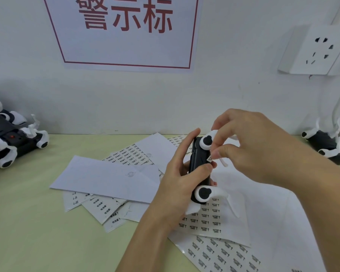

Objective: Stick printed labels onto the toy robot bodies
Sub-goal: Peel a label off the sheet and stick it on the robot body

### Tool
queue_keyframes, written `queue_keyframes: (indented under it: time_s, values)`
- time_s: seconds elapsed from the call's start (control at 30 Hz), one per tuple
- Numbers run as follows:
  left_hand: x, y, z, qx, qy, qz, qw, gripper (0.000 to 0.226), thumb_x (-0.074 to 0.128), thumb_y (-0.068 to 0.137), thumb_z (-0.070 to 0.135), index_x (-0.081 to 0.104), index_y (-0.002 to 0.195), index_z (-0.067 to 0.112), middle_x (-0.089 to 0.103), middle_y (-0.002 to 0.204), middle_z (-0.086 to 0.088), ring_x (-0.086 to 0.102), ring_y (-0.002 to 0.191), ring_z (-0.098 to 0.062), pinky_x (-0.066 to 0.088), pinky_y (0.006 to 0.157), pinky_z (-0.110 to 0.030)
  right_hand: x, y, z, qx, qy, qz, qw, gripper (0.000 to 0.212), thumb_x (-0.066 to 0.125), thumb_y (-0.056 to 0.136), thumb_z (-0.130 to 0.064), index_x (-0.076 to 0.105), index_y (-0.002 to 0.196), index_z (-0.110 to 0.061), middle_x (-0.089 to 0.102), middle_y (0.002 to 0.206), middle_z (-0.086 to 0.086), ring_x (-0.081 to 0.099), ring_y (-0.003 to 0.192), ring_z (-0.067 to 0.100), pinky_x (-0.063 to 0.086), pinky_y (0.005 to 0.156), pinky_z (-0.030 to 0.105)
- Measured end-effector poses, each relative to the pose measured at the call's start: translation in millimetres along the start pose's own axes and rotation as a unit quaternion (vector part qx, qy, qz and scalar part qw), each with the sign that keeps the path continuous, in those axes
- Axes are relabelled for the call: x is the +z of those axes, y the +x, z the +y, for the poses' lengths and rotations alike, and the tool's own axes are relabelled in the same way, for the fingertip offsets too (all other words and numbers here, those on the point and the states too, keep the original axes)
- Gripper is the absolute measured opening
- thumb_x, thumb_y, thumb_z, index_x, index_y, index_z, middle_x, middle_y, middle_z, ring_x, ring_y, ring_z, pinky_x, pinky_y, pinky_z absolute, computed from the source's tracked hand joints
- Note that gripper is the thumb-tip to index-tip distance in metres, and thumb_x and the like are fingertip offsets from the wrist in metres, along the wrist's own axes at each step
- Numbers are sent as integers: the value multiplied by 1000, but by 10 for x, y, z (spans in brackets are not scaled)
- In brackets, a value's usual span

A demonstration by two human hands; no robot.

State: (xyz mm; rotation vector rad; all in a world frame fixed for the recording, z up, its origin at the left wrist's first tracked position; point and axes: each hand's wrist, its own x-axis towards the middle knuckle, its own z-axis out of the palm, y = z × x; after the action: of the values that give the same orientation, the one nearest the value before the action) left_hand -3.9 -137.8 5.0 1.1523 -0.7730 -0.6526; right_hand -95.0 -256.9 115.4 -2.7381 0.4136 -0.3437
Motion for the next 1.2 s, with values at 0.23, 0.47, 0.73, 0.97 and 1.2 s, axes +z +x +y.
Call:
queue_keyframes:
  time_s: [0.23,0.47,0.73,0.97,1.2]
  values:
    - [-12,0,-1,-7,-5,2,1000,67,68,74,31,51,134,56,70,101,-6,63,70,-25,51,80,-40,-5,-5,-26,-4,-2,-8,1000,33,74,87,-21,62,61,-38,48,108,-22,44,100,1,30,76,7]
    - [-2,6,10,-16,-10,9,1000,66,69,74,34,52,134,54,70,101,-7,64,70,-26,51,80,-42,5,2,-21,-8,4,-5,1000,34,75,87,-21,62,61,-39,50,107,-22,48,99,3,31,76,8]
    - [16,-5,28,-20,-7,14,1000,64,70,73,37,53,132,55,71,100,-6,64,71,-26,52,80,-42,17,12,-5,-22,3,5,1000,39,74,87,-22,59,58,-43,51,106,-23,50,97,1,31,74,8]
    - [17,-7,29,-21,2,20,1000,63,70,74,37,52,131,56,71,100,-6,66,71,-26,54,81,-44,27,15,5,-23,8,8,1000,39,75,87,-21,61,58,-43,52,106,-23,50,99,1,33,75,9]
    - [23,-9,40,-24,6,27,999,62,70,73,39,53,130,56,72,98,-5,67,73,-27,56,84,-46,24,22,-13,-20,11,5,1000,39,74,87,-21,61,58,-44,51,106,-22,50,97,1,32,73,9]
